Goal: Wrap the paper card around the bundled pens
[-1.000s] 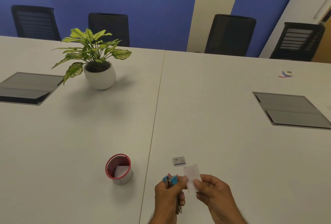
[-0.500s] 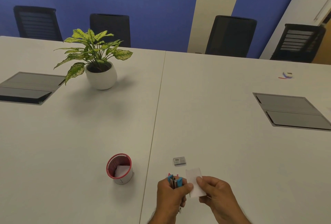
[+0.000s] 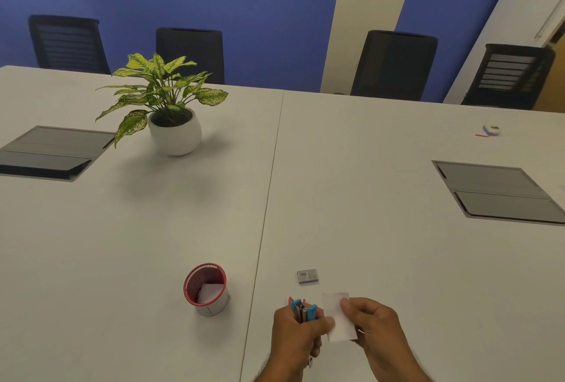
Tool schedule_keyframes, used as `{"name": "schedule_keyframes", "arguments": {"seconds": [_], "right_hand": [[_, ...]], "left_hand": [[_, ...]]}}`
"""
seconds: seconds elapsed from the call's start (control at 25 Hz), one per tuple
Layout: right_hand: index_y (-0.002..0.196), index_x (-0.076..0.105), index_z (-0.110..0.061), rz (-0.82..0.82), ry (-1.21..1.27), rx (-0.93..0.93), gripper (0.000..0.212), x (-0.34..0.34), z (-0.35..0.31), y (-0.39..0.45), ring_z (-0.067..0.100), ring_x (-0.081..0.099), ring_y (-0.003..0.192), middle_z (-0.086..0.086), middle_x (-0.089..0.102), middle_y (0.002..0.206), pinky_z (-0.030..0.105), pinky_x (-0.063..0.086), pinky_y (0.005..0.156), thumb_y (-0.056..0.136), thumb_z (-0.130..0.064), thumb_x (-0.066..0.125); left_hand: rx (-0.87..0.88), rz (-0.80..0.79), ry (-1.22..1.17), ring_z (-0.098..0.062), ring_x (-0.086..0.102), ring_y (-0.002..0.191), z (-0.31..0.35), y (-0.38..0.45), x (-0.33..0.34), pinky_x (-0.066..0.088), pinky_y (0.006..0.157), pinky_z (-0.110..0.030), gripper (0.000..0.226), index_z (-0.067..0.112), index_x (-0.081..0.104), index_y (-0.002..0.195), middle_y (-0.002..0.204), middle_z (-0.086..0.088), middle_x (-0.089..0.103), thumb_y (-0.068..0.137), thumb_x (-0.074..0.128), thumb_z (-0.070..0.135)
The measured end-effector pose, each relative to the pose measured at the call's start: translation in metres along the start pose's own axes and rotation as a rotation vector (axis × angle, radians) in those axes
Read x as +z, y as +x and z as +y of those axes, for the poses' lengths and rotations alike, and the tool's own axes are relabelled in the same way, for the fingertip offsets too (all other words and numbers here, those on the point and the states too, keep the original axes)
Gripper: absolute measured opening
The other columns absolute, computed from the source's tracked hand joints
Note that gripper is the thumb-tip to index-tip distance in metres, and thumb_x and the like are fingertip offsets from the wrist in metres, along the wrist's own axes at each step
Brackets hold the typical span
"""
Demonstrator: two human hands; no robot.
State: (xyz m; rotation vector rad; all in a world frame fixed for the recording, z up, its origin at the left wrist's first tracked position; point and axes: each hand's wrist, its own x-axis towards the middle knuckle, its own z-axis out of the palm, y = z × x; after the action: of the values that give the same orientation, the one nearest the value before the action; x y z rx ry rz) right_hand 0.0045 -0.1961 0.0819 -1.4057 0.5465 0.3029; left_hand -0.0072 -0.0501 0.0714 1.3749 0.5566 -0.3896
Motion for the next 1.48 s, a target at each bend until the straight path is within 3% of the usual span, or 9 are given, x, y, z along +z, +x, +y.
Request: {"name": "schedule_keyframes", "arguments": {"seconds": [0.48,0.68,0.76,0.92,1.0,1.12,1.28,1.48], "right_hand": [[0.081,0.071,0.003,-0.02,-0.017,0.013,0.013,-0.005,-0.003,0.001,0.034,0.066,0.079,0.016,0.072,0.082,0.045,0.059,0.07,0.085,-0.008,0.067],[0.087,0.073,0.0,0.003,-0.007,-0.028,0.01,-0.007,0.003,0.004,0.035,0.065,0.085,0.019,0.071,0.097,0.042,0.057,0.068,0.087,-0.004,0.064],[0.093,0.074,-0.005,-0.059,-0.076,-0.087,0.011,-0.009,0.004,0.004,0.032,0.066,0.089,0.017,0.072,0.1,0.041,0.057,0.072,0.083,-0.008,0.072],[0.115,0.066,-0.036,-0.364,-0.554,-0.306,0.059,-0.021,-0.008,0.005,0.002,0.062,0.106,-0.019,0.068,0.113,0.018,0.049,0.08,0.06,-0.046,0.083],[0.116,0.065,-0.042,-0.468,-0.714,-0.329,0.057,-0.021,-0.018,0.006,-0.001,0.059,0.11,-0.027,0.064,0.114,0.017,0.045,0.086,0.062,-0.052,0.08],[0.114,0.066,-0.047,-0.579,-0.839,-0.313,0.047,-0.017,-0.029,0.009,0.001,0.059,0.109,-0.027,0.063,0.112,0.022,0.049,0.092,0.07,-0.04,0.079],[0.109,0.071,-0.037,-0.654,-0.839,-0.307,0.037,-0.015,-0.029,0.01,0.011,0.062,0.106,-0.014,0.065,0.11,0.034,0.055,0.092,0.074,-0.028,0.08],[0.103,0.065,-0.009,-0.619,-0.564,-0.341,0.038,-0.019,-0.022,0.004,0.026,0.064,0.105,0.007,0.068,0.107,0.049,0.053,0.094,0.071,-0.023,0.08]], "left_hand": [[-0.03,-0.028,0.044,-0.015,0.047,0.034,-0.001,-0.004,0.0,0.044,0.041,-0.022,0.018,0.003,0.066,0.077,0.047,-0.007,0.057,0.07,0.083,0.005],[-0.032,-0.051,0.071,-0.014,0.047,0.035,-0.001,-0.004,0.0,0.044,0.041,-0.022,0.017,0.004,0.067,0.076,0.046,-0.006,0.057,0.07,0.083,0.006],[-0.03,-0.07,0.067,-0.014,0.047,0.036,-0.001,-0.004,-0.002,0.043,0.04,-0.022,0.017,0.004,0.066,0.075,0.046,-0.005,0.056,0.07,0.083,0.006],[-0.034,-0.175,0.178,-0.012,0.049,0.038,0.002,-0.004,-0.005,0.043,0.04,-0.021,0.023,0.006,0.067,0.084,0.05,-0.003,0.058,0.071,0.083,0.014],[-0.049,-0.223,0.276,-0.008,0.051,0.039,0.003,-0.003,-0.004,0.045,0.041,-0.02,0.028,0.01,0.065,0.093,0.055,0.0,0.06,0.073,0.083,0.019],[-0.016,-0.334,0.358,-0.006,0.053,0.041,0.004,-0.004,-0.005,0.049,0.046,-0.019,0.021,0.016,0.063,0.084,0.054,0.005,0.061,0.074,0.082,0.016],[0.039,-0.423,0.382,-0.009,0.056,0.047,0.003,-0.006,-0.007,0.051,0.051,-0.022,0.023,0.017,0.067,0.088,0.062,0.004,0.063,0.072,0.083,0.015],[0.011,-0.501,0.345,-0.011,0.065,0.059,0.001,-0.005,-0.009,0.057,0.061,-0.024,0.011,0.016,0.074,0.075,0.063,0.005,0.069,0.072,0.081,0.007]]}}
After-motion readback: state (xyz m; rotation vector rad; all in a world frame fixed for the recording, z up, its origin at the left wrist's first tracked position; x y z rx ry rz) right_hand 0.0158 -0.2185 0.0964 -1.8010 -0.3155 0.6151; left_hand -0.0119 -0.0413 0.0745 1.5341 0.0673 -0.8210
